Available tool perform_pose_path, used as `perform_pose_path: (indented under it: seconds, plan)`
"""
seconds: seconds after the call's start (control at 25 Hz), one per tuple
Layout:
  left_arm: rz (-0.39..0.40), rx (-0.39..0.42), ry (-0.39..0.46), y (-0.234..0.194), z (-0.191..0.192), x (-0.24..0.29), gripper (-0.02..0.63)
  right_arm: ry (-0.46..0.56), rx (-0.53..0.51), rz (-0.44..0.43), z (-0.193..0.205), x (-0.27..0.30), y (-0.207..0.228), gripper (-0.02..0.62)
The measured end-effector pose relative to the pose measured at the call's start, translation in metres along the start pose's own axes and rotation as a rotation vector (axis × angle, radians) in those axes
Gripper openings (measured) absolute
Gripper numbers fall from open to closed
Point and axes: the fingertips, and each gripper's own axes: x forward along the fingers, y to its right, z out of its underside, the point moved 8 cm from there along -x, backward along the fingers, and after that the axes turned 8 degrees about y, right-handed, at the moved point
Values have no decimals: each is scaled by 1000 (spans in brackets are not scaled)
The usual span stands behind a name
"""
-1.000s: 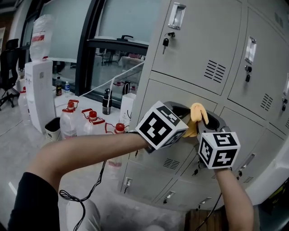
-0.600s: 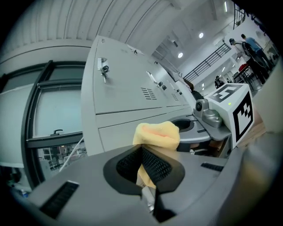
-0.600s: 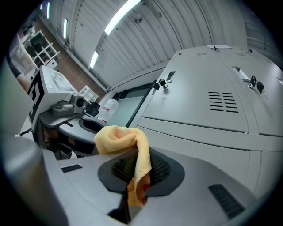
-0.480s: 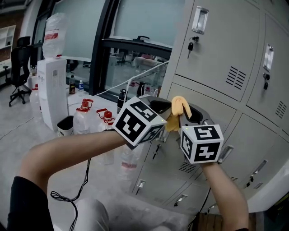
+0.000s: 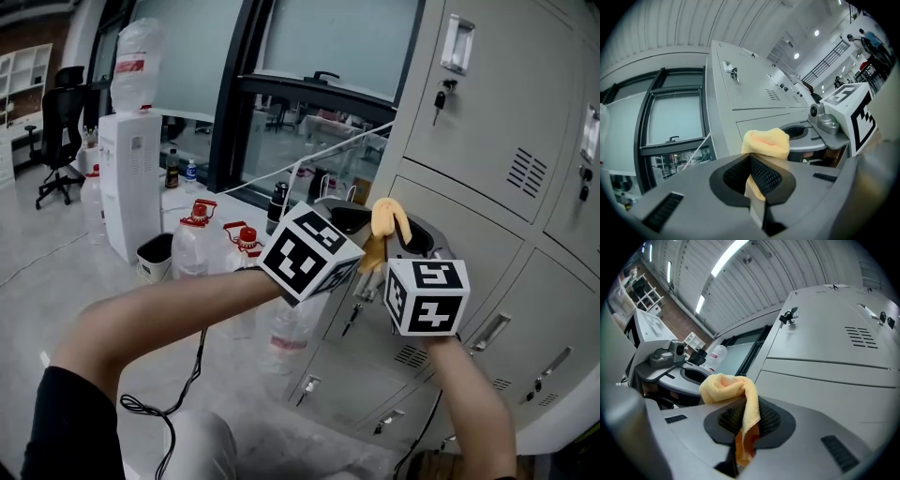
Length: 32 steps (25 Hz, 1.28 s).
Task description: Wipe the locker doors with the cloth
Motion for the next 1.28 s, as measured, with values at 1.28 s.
perform_pose_path:
  seconds: [1.28]
  plan:
    - [163,66,84,121,-23,93,18,-34,25,171,27,-105,110,63]
